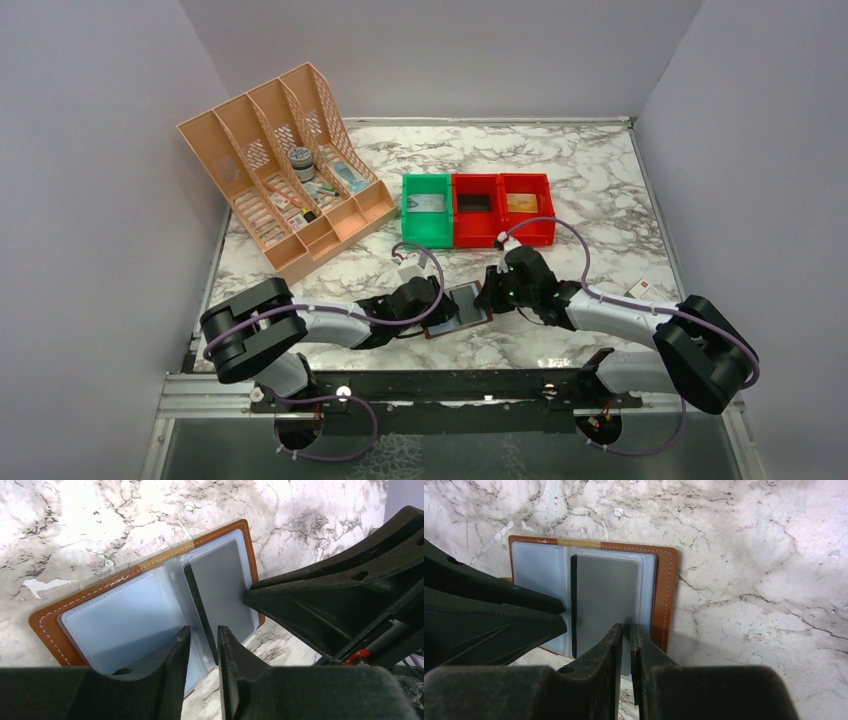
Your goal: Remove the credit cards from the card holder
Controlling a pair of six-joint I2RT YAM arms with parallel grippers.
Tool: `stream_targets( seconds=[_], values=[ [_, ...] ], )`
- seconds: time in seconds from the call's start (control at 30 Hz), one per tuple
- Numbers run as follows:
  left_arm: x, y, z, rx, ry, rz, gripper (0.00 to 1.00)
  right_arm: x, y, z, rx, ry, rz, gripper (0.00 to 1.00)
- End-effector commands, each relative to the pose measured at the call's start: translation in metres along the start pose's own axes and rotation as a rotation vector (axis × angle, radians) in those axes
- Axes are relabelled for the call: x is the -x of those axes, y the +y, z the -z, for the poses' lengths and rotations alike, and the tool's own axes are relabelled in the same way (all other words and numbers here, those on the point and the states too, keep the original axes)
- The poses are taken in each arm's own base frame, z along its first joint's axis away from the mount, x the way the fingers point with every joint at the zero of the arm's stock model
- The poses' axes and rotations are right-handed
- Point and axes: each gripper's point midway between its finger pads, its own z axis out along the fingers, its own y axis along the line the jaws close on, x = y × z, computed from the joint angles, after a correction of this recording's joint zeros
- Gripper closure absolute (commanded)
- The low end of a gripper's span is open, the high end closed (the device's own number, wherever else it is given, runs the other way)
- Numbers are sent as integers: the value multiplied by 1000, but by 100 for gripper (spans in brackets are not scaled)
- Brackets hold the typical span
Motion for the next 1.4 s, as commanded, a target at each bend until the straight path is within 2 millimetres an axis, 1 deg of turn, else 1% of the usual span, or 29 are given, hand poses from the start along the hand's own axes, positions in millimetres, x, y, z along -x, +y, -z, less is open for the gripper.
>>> stream_targets(
  seconds=[0.0,0.1,0.37,0.6,0.83,1.13,1.37],
  values=[
    [3,0,-6,5,-32,28,74,-14,-7,-1,-17,46,-5,87],
    [1,2,-9,4,-32,48,76,-13,-8,-2,-20,45,-9,87],
    [0,-7,-13,-29,-23,55,79,-14,-6,0,-13,47,-1,87],
    [0,-6,-12,-35,-26,67,87,-13,-6,0,-13,44,4,88],
    [1,-4,-8,-36,-32,70,100,-13,-7,0,-14,45,6,88],
    [0,0,-6,-30,-36,75,100,-13,-7,0,-14,45,9,88],
    [3,6,1,-27,-53,84,100,-12,-7,0,-16,41,9,88]
  ],
)
